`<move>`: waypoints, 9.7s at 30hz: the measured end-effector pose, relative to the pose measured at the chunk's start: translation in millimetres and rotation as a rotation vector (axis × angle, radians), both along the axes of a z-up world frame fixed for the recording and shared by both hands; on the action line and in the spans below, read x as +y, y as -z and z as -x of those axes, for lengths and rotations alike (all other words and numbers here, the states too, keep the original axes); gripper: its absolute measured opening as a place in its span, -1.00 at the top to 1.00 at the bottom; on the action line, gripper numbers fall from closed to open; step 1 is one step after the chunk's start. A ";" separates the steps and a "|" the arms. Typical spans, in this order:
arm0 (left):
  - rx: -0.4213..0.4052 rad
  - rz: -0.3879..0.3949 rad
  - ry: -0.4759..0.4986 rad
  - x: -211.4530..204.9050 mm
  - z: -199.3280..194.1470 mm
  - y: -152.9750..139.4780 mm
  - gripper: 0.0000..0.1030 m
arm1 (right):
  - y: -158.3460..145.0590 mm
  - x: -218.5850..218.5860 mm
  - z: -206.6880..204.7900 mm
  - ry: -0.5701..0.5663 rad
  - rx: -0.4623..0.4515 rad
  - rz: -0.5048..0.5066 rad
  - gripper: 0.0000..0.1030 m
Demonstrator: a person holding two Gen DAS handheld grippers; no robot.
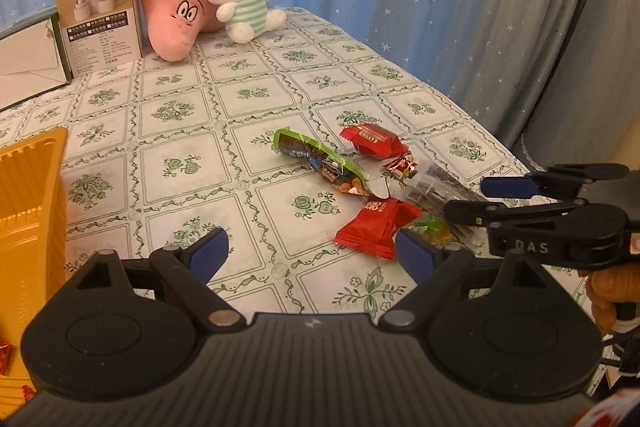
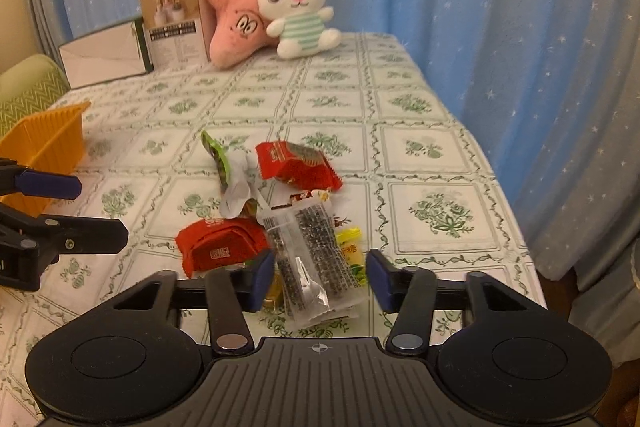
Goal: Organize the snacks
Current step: 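Grasp a red snack packet with the left gripper while the right grasps the clear bag, then carry the red packet and clear bag over the orange tray, then open both grippers to release the packet and bag into the tray, then move both grippers back toward the remaining candies, then grasp a green-wrapped candy with the left gripper while the right grasps a clear-wrapped candy, then carry both held candies over the orange tray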
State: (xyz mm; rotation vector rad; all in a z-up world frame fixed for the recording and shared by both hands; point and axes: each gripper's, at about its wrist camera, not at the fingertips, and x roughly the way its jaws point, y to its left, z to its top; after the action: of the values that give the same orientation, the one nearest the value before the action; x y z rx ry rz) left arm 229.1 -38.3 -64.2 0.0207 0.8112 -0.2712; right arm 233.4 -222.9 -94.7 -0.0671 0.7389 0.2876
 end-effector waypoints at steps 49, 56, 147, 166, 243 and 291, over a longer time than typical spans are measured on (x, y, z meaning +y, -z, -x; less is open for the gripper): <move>0.065 -0.020 0.058 -24.3 6.4 29.6 0.54 | -14.3 -16.2 32.4 0.213 0.015 -0.119 0.28; 0.051 0.027 -0.033 -1.5 49.4 10.6 0.54 | -21.3 -4.3 60.0 0.212 0.000 -0.165 0.28; -0.083 -0.015 -0.475 270.2 112.0 -33.8 0.32 | -37.8 294.9 42.6 -0.249 0.041 -0.169 0.27; -0.105 -0.004 -0.451 254.0 115.1 -41.2 0.04 | -49.0 220.5 65.1 -0.094 -0.016 -0.264 -0.24; -0.030 -0.055 0.171 -52.4 9.8 25.3 -0.64 | -11.0 -49.8 90.3 0.444 0.039 -0.146 -0.53; -0.029 -0.011 -0.049 16.4 34.2 44.4 0.42 | 18.5 43.5 13.3 0.186 0.012 -0.089 0.36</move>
State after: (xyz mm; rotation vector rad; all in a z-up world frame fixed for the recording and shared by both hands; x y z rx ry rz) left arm 194.9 -22.0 -108.6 0.0149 0.7837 -0.2194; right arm 220.1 -179.5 -113.2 0.0877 0.7375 0.1433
